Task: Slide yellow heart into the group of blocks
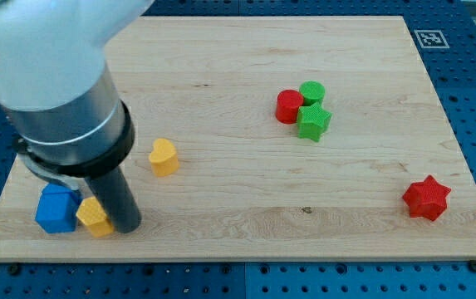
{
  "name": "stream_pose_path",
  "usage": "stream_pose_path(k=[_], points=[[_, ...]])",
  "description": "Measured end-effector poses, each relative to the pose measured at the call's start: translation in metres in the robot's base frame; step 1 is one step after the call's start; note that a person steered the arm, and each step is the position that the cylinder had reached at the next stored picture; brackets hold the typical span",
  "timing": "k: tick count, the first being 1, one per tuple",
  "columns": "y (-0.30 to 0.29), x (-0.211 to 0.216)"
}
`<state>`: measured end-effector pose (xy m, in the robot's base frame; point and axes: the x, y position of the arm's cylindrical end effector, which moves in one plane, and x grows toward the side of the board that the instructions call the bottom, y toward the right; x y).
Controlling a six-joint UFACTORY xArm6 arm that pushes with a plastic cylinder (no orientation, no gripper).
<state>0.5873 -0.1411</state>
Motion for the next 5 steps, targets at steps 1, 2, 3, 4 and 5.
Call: stream_pose_path(k=[1,2,3,4,5], points=[[-0.016,0.000],[-0.024,0.000],[-0.011,0.000],[0.046,-0.002],[0.100,-0.031]])
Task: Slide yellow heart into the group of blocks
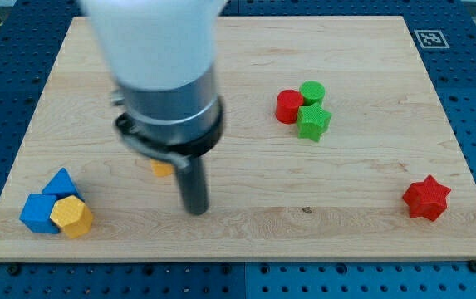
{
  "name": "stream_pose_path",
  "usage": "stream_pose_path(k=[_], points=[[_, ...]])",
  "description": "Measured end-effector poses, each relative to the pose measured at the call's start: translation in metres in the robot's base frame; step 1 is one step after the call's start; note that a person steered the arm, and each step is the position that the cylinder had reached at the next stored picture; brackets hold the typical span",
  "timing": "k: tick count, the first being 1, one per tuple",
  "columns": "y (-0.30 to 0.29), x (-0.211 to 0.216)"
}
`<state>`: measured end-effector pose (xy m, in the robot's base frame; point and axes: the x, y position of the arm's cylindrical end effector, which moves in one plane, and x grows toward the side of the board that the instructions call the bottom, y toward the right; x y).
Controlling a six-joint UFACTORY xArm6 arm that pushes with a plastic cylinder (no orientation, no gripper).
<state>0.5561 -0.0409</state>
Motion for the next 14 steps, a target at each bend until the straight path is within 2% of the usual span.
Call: stream_pose_path(k=[1,2,12,13,14], points=[[0.014,-0.050],[0.008,-0.082],[-0.147,-0.040],[-0.154,-0.040],[-0.111,-0.051]])
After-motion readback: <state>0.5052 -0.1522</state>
